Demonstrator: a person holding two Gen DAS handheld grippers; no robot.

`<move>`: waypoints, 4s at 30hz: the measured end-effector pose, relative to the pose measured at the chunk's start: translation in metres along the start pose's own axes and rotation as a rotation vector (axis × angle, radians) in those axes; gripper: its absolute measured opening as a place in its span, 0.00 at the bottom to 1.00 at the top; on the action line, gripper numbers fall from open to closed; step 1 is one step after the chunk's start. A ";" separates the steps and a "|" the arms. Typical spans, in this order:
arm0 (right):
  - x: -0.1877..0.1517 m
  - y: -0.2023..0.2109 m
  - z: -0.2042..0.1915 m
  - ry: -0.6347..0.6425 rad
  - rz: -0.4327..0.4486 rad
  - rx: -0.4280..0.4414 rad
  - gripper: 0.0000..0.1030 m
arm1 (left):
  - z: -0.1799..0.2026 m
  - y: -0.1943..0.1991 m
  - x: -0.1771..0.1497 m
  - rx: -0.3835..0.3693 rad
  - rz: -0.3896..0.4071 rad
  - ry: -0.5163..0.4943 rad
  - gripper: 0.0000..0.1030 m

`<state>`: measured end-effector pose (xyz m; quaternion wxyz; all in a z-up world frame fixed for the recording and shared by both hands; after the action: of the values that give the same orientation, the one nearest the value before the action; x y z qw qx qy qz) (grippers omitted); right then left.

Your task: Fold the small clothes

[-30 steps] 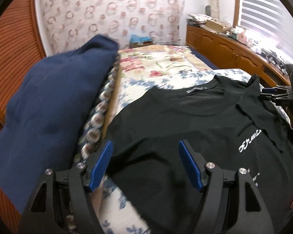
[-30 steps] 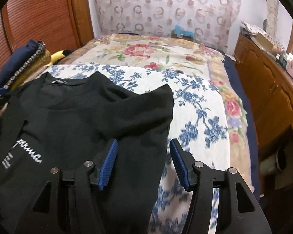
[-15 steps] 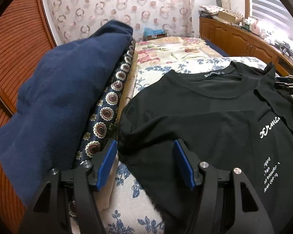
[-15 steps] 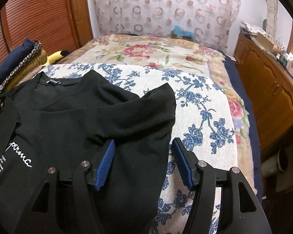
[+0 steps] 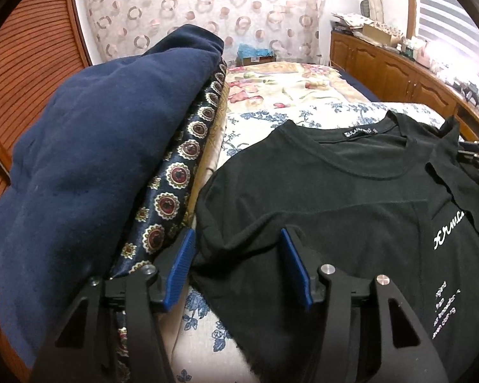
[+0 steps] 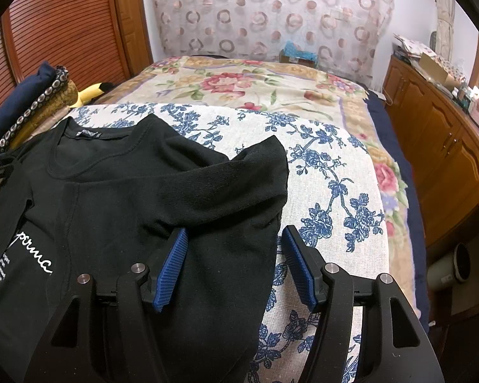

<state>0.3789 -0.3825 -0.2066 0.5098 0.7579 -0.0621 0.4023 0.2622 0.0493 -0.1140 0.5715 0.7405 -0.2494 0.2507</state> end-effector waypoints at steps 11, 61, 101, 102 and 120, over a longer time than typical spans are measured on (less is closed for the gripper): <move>0.000 -0.001 -0.001 0.001 0.000 0.000 0.61 | -0.009 -0.003 0.001 -0.024 -0.002 0.028 0.20; -0.061 0.124 -0.096 0.104 0.181 0.095 0.06 | -0.009 0.164 -0.078 -0.216 0.210 0.057 0.03; -0.153 0.238 -0.136 0.125 0.150 0.068 0.45 | -0.042 0.247 -0.133 -0.216 0.222 0.066 0.55; -0.151 0.239 -0.134 0.123 0.159 0.065 0.46 | -0.042 0.242 -0.129 -0.221 0.223 0.073 0.61; -0.137 0.141 -0.075 -0.007 0.077 0.030 0.50 | -0.031 0.119 -0.100 -0.233 0.042 0.100 0.61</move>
<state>0.1757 -0.4305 -0.1851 0.4823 0.7639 -0.0873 0.4198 0.1062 0.0614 -0.0866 0.6602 0.6502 -0.2633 0.2684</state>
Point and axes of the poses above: each gripper's, at about its wrist camera, not at the fingertips, and y roughly against the way its jaws point, z to its right, x to its top, the point moved 6 cm from there along -y, roughly the way its jaws point, and after that the axes turned 13 degrees about x, right-handed, at the moved point
